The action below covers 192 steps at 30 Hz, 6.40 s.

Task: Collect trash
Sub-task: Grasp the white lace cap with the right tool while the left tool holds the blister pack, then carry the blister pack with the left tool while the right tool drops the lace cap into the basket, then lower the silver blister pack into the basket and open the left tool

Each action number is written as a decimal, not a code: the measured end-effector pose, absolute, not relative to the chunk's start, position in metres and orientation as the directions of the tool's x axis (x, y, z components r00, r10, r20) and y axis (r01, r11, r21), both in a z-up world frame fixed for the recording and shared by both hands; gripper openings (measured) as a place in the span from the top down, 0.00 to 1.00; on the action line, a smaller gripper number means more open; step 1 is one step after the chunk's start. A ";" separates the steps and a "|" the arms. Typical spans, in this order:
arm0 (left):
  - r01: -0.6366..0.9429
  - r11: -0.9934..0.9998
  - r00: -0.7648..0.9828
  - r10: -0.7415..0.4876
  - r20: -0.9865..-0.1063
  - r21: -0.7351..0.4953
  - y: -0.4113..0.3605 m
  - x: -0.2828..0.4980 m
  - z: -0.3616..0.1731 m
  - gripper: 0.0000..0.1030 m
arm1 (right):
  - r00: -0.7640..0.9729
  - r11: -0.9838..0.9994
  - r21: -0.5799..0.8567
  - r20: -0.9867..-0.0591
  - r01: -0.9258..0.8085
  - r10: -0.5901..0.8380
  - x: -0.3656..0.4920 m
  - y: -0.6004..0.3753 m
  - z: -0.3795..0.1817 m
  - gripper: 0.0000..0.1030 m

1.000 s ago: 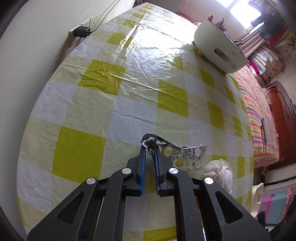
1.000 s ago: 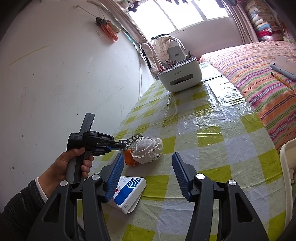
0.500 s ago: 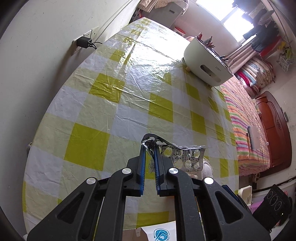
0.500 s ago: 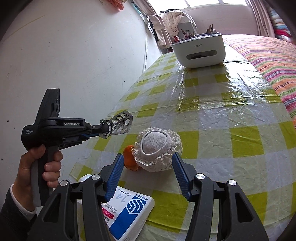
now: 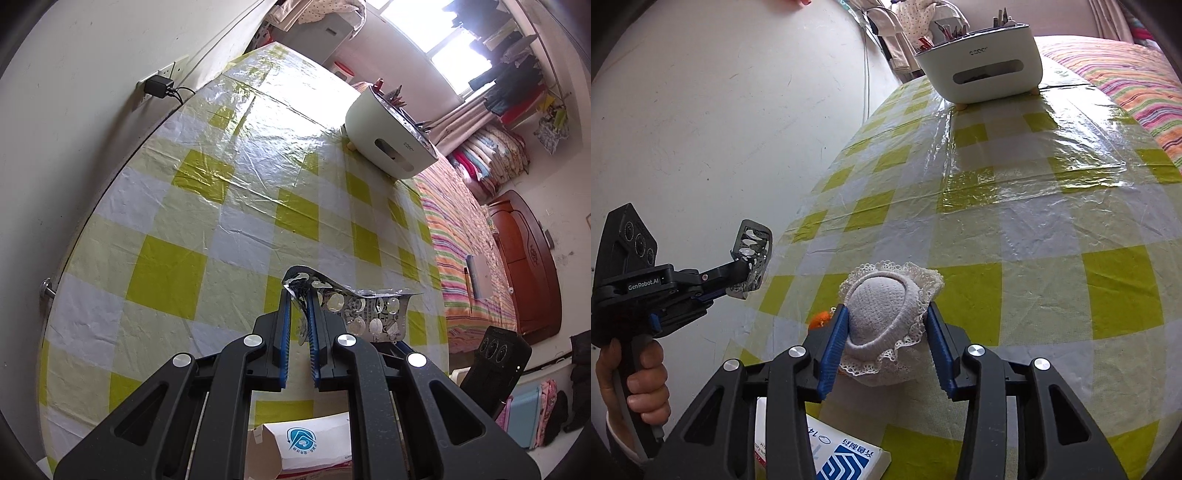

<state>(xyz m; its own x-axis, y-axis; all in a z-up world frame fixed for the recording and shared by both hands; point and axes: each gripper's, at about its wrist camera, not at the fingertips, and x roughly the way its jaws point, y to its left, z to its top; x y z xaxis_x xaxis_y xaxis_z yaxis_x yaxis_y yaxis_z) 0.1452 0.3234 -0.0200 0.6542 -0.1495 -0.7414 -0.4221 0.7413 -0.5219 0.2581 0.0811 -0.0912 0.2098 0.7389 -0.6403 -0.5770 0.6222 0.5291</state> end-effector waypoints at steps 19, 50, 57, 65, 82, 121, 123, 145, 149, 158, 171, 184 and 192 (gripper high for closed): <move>-0.390 0.755 0.687 -0.143 -0.713 -0.527 0.294 0.139 -0.003 0.92 | 0.329 0.571 0.581 -0.474 -0.580 0.817 0.212 -0.007 -0.056 0.62; -0.179 0.896 0.658 -0.197 -0.726 -0.406 0.168 0.173 0.016 0.92 | 0.499 0.553 0.656 -0.296 -0.514 0.814 0.178 -0.146 -0.032 0.62; -0.142 0.915 0.643 -0.205 -0.738 -0.377 0.143 0.178 0.013 0.92 | 0.529 0.555 0.675 -0.279 -0.486 0.802 0.181 -0.172 -0.035 0.62; -0.110 0.926 0.626 -0.217 -0.749 -0.361 0.123 0.181 0.010 0.92 | 0.589 0.570 0.694 -0.256 -0.440 0.766 0.186 -0.205 -0.038 0.62; -0.077 0.938 0.600 -0.228 -0.766 -0.339 0.103 0.183 0.002 0.92 | 0.677 0.600 0.718 -0.247 -0.353 0.694 0.190 -0.248 -0.044 0.62; -0.051 0.942 0.582 -0.242 -0.776 -0.332 0.089 0.184 -0.003 0.92 | 0.809 0.706 0.705 -0.372 -0.072 0.455 0.198 -0.313 -0.072 0.38; -0.047 0.941 0.577 -0.248 -0.778 -0.334 0.087 0.184 -0.004 0.92 | 0.814 0.703 0.708 -0.365 -0.072 0.451 0.198 -0.314 -0.071 0.38; 0.038 0.936 0.523 -0.316 -0.792 -0.349 -0.016 0.219 -0.028 0.92 | 0.894 0.653 0.753 -0.232 -0.084 0.382 0.181 -0.345 -0.054 0.38; 0.050 0.939 0.521 -0.316 -0.793 -0.342 -0.036 0.231 -0.025 0.92 | 0.900 0.644 0.760 -0.217 -0.088 0.379 0.179 -0.351 -0.053 0.38; 0.056 0.943 0.507 -0.310 -0.805 -0.328 -0.070 0.260 -0.028 0.92 | 0.905 0.625 0.775 -0.194 -0.095 0.379 0.177 -0.357 -0.051 0.38; 0.098 0.956 0.466 -0.288 -0.836 -0.275 -0.119 0.283 -0.045 0.91 | 0.907 0.613 0.785 -0.186 -0.094 0.378 0.175 -0.360 -0.051 0.38; 0.073 0.970 0.475 -0.239 -0.847 -0.232 -0.131 0.286 -0.047 0.42 | 0.903 0.612 0.785 -0.188 -0.098 0.386 0.176 -0.360 -0.050 0.38; 0.083 0.982 0.520 -0.187 -0.834 -0.168 -0.118 0.266 -0.033 0.31 | 0.901 0.609 0.787 -0.189 -0.100 0.391 0.176 -0.358 -0.050 0.38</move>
<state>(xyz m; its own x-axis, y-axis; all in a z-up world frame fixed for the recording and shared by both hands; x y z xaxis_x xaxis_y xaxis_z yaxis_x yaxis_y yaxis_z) 0.2656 -0.1183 -0.0331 0.5195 -0.1866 -0.8338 0.0829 0.9823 -0.1682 0.1758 -0.3579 -0.0504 0.9007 0.3913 -0.1888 -0.0999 0.6094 0.7865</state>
